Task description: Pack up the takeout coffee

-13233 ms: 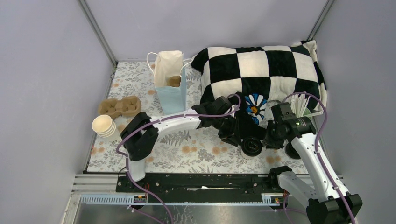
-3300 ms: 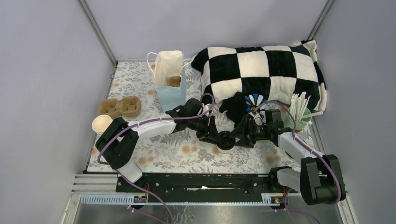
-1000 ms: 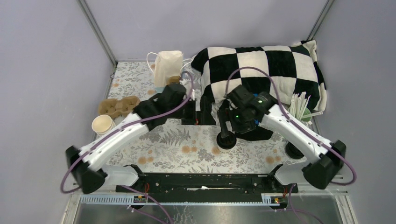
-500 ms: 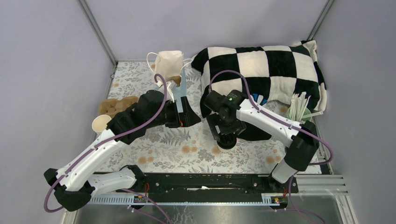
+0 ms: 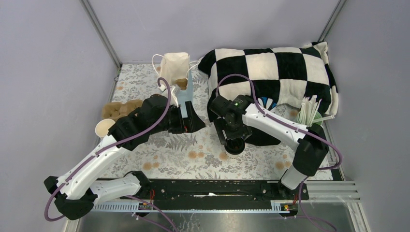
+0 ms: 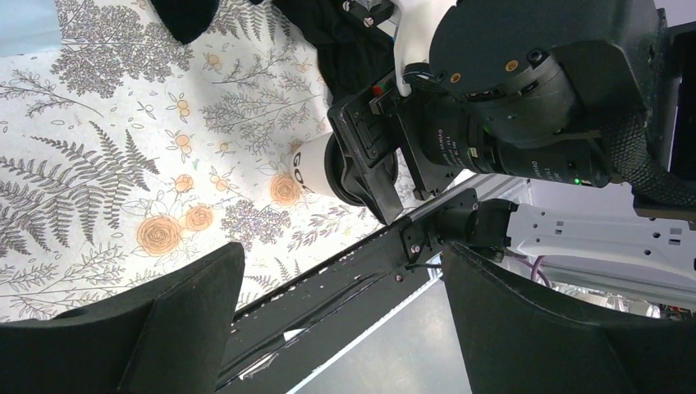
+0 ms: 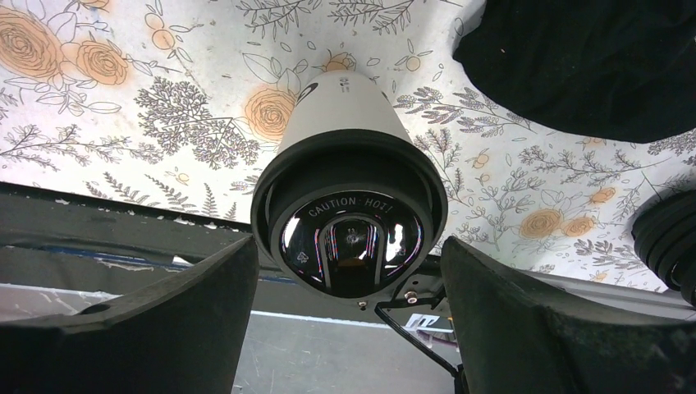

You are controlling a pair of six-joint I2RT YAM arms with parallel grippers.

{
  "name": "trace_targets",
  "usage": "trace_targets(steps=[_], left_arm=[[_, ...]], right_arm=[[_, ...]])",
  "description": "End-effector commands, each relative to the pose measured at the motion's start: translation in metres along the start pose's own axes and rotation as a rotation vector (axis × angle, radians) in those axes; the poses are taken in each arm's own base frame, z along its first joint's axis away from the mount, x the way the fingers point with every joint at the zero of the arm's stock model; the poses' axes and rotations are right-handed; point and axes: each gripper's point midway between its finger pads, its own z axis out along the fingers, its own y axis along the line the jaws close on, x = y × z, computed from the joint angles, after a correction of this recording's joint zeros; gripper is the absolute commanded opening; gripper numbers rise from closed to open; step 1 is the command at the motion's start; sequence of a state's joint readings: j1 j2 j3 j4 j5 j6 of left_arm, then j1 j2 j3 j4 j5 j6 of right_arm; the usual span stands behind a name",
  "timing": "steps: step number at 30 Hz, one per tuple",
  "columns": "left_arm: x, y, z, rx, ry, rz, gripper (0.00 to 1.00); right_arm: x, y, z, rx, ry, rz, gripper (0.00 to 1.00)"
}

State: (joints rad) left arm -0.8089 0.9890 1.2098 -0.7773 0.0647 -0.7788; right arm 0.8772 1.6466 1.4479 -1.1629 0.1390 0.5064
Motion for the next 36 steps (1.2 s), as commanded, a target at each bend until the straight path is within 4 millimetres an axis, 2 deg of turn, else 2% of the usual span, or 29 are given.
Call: trace_targets(steps=[1,7,16,23,29,36], left_arm=[[-0.013,-0.006,-0.005,0.006,-0.035,0.027,0.94],[-0.014,-0.007,-0.002,0.001,-0.025,0.039,0.94],[-0.014,-0.006,-0.001,-0.005,-0.024,0.04,0.94],[-0.019,-0.008,-0.002,-0.008,-0.036,0.046,0.94],[-0.02,-0.008,-0.002,-0.012,-0.035,0.047,0.94],[-0.019,-0.007,-0.002,-0.015,-0.036,0.04,0.94]], right_arm=[[-0.003,0.001,0.001,-0.006,-0.038,0.017,0.88],[-0.001,-0.002,0.009,0.012,-0.042,0.025,0.85],[-0.001,-0.005,0.009,0.017,-0.063,0.034,0.83],[-0.001,-0.007,0.008,0.013,-0.089,0.04,0.76],[-0.002,-0.01,0.007,0.013,-0.11,0.025,0.83],[-0.003,-0.01,0.006,0.003,-0.149,0.016,0.84]])
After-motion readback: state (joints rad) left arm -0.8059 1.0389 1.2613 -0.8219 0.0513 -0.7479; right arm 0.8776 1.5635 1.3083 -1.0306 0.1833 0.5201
